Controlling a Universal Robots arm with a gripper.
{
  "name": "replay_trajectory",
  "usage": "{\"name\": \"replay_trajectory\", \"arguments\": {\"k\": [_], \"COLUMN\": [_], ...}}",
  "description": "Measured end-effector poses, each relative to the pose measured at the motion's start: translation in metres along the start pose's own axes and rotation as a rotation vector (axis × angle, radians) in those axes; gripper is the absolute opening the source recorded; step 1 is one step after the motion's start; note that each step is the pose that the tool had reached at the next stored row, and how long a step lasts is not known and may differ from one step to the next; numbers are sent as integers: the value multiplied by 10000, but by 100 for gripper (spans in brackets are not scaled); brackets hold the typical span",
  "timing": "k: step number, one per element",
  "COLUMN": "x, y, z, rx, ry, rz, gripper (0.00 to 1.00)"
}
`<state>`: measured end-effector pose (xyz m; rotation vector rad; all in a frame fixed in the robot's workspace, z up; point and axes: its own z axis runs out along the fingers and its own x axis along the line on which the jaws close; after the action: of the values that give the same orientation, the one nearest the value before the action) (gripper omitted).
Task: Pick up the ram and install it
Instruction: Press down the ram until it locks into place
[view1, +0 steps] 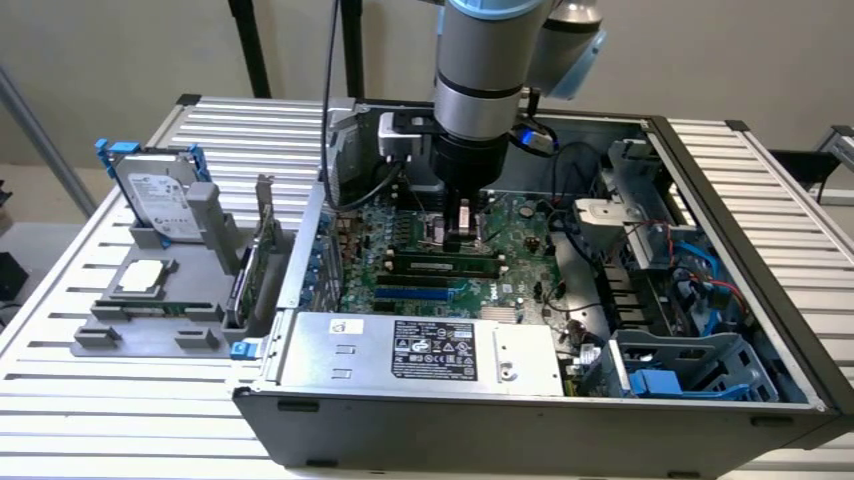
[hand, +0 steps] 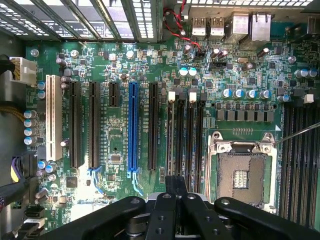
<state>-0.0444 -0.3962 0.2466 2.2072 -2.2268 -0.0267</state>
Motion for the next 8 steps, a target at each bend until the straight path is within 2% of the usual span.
{"name": "replay_trajectory", "arguments": {"k": [8], "x": [1], "y": [21], "z": [117], "rx": [25], "ry": [3], "rz": [-1], "gripper": [11]}}
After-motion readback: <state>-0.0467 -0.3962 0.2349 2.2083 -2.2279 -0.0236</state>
